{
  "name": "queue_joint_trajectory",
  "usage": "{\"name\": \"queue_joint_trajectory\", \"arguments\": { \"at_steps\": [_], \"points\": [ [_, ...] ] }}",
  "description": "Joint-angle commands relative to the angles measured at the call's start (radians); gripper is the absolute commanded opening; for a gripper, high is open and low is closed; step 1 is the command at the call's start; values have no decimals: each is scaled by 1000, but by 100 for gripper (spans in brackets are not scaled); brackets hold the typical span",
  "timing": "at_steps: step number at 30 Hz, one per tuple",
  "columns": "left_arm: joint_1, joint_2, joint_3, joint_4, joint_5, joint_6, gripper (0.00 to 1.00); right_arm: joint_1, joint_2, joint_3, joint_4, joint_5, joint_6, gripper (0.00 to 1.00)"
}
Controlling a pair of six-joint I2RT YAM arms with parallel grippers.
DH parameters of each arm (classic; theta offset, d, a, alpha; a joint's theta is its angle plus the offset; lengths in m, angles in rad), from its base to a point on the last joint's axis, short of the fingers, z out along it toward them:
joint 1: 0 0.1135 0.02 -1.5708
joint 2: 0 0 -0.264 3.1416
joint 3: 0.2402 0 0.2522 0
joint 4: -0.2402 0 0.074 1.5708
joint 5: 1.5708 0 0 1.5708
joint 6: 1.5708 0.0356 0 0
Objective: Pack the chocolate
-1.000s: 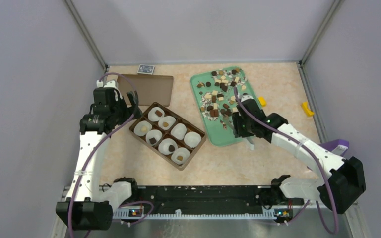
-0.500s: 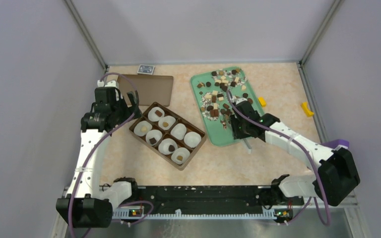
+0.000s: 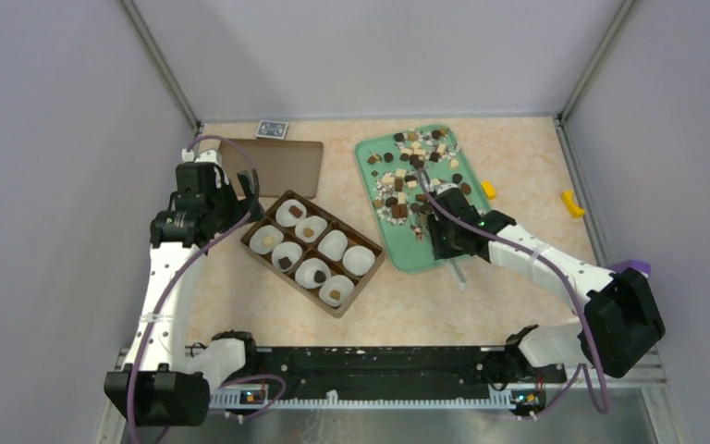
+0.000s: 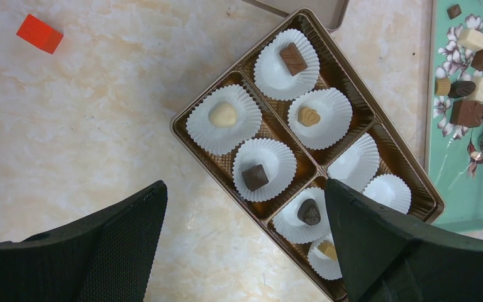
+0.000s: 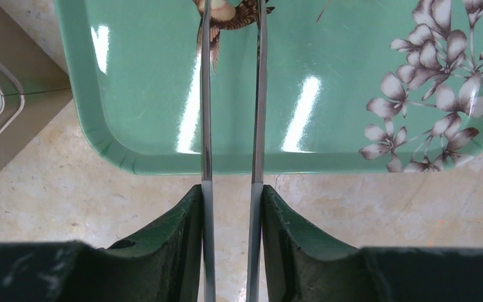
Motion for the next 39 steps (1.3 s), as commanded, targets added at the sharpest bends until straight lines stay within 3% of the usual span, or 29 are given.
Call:
{"name": "queue_joint_trajectory", "arguments": {
  "at_steps": [1, 10, 17, 28, 39],
  "points": [
    [-3, -22, 16, 22, 7, 12, 99, -3, -3, 48, 38, 22, 2, 30],
    [-3, -22, 11, 28, 10, 8, 99, 5, -96, 125, -69, -7, -2, 18],
    [-3, -25, 8, 28, 8, 2, 99, 97, -132, 230, -123, -41, -11, 15],
    [-3, -37, 11, 15, 3, -1, 99, 342, 50, 353, -38, -77, -22, 16],
    [-3, -45, 7, 3, -30, 4, 99, 410, 198, 392, 9, -112, -53, 20]
  ]
}}
